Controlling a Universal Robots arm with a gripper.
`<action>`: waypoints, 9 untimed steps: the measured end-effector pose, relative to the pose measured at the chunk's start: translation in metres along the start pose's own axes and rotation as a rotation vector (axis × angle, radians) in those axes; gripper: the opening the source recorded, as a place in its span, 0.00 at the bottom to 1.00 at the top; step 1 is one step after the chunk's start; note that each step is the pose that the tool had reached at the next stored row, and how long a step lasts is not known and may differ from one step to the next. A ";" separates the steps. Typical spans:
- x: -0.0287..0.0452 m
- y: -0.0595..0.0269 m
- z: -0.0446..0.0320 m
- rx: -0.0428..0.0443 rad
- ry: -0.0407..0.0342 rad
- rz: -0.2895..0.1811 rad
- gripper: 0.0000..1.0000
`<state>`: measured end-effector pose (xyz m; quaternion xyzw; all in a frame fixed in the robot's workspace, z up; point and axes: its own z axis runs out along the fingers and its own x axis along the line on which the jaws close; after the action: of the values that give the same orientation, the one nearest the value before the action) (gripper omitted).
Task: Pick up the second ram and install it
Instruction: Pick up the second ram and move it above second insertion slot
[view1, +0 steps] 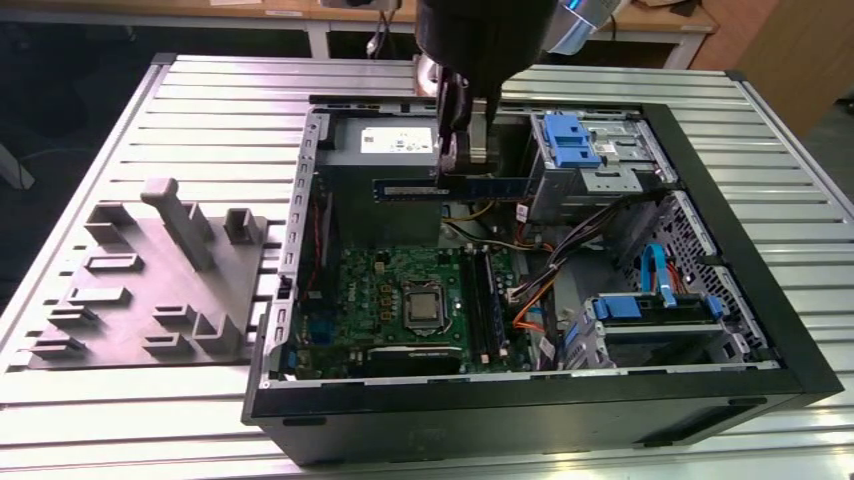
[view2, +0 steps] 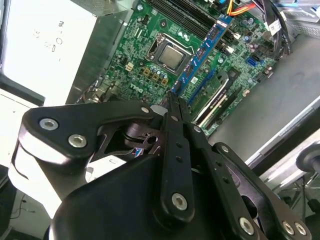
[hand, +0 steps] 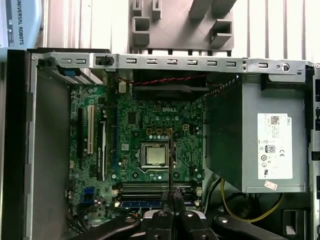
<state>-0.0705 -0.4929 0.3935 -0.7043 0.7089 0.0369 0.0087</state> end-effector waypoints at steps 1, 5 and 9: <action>0.0001 0.0000 0.0013 0.0005 -0.0026 0.000 0.11; 0.0004 -0.0001 0.0061 0.0027 -0.0130 -0.001 0.11; 0.0007 0.0004 0.0111 0.0054 -0.0223 -0.002 0.11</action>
<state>-0.0714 -0.4928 0.3824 -0.7047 0.7080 0.0428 0.0186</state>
